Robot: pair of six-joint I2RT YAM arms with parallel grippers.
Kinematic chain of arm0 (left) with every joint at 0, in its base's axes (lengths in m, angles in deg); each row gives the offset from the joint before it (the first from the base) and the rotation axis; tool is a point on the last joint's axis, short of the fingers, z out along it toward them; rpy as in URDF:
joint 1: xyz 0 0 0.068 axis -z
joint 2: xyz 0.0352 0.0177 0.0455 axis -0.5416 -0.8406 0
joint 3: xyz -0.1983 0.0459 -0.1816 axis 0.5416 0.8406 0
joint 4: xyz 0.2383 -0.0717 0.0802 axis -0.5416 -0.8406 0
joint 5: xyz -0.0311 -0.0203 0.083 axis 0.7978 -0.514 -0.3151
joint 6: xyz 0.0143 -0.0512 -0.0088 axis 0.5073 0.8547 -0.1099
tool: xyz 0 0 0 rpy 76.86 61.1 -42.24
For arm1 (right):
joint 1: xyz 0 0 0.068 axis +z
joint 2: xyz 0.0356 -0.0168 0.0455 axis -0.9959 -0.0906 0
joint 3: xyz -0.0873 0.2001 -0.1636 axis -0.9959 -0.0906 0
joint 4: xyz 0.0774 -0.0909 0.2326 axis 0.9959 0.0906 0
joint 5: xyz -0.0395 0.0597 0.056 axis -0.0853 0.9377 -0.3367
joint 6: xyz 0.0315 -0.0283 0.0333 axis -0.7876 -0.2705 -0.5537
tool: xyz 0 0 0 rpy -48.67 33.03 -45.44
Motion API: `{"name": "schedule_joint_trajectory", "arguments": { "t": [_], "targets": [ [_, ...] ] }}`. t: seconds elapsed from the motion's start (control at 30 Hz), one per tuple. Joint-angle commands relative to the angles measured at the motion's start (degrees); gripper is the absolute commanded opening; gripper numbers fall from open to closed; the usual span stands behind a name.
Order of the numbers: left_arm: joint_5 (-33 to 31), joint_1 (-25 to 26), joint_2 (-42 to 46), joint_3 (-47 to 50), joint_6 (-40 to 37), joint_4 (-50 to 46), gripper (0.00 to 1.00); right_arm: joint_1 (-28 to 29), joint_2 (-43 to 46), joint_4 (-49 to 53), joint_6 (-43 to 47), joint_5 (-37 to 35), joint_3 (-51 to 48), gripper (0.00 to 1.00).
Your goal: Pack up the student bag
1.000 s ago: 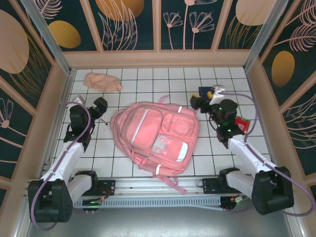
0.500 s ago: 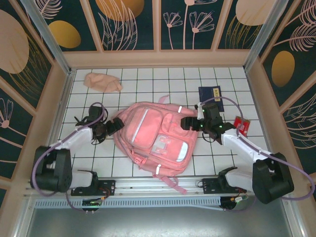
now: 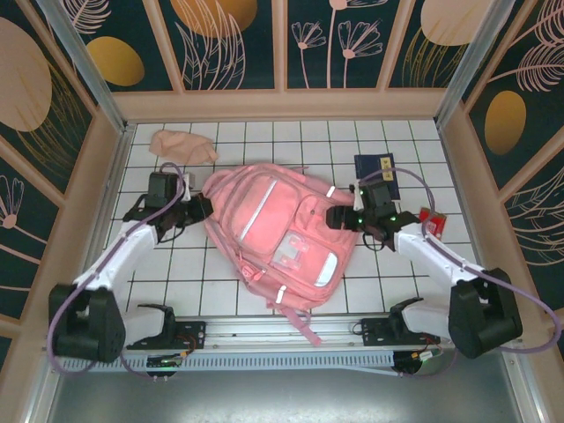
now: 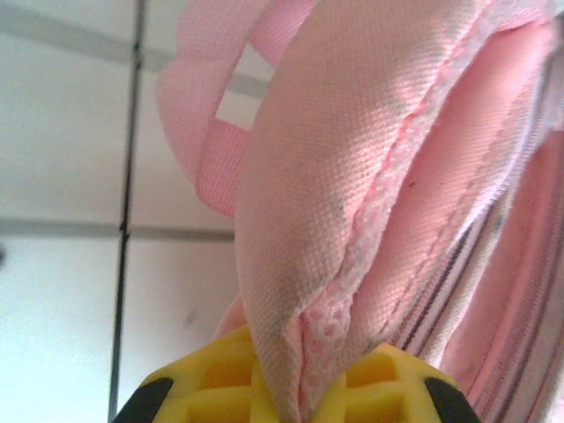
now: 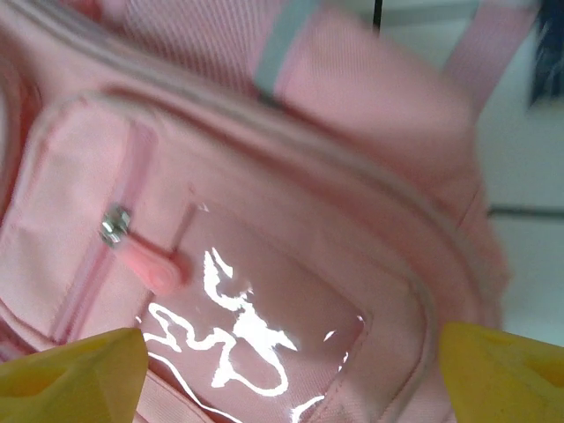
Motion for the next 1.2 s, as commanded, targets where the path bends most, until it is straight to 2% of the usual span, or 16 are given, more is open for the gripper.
{"name": "schedule_joint_trajectory", "arguments": {
  "t": [0.0,0.07,0.13,0.23,0.33,0.47,0.6,0.8,0.97,1.03,1.1,1.13,1.17],
  "targets": [
    [8.05,0.19,8.07,-2.08,-11.14,16.95,0.0,-0.8,4.75,-1.19,4.42,-6.32,7.4,0.87],
    [10.14,0.25,10.51,-1.31,-13.55,25.46,0.0,-1.21,6.2,-3.94,8.13,-4.68,9.25,0.87],
    [12.72,0.2,9.63,-4.25,-15.91,27.54,0.0,-1.2,8.29,-7.53,14.14,0.93,9.29,0.87],
    [20.43,0.53,4.2,-14.42,-22.06,20.0,0.0,-1.2,11.72,-13.56,21.21,9.8,8.31,0.87],
    [22.43,1.51,0.92,-21.49,-29.44,13.37,0.0,-1.27,13.89,-15.12,29.68,17.27,8.26,0.87],
    [23.41,1.53,0.68,-24.93,-34.56,16.07,0.0,-1.87,12.61,-11.82,34.32,18.96,11.45,0.87],
    [27.44,1.61,-3.25,-30.81,-35.94,16.1,0.0,-1.71,8.94,-6.25,38.69,22.35,15.94,0.87],
    [30.0,2.84,-4.89,-29.77,-34.44,21.05,0.0,-1.92,8.11,-4.88,42.02,17.07,16.87,0.87],
    [30.19,4.36,-7.35,-33.1,-39.75,16.08,0.0,-1.85,9.13,-4.69,45.72,27.86,18.1,0.87],
    [30.33,4.91,-7.89,-33.76,-41.42,15.43,0.0,-1.87,7.93,-5.43,45.9,30.73,18.72,0.82],
    [30.84,5.37,-8.03,-34.04,-42.28,15.87,0.0,-1.91,5.81,-5.63,45.91,31.29,19.9,0.72],
    [31.08,5.39,-7.91,-33.91,-42.31,16.4,0.0,-1.96,4.9,-6.29,45.6,31.02,20.27,0.6],
    [31.53,5.46,-7.7,-33.63,-42.36,17.06,0.0,-2.07,3.91,-6.74,45.55,31.28,20.91,0.39]
  ]
}}
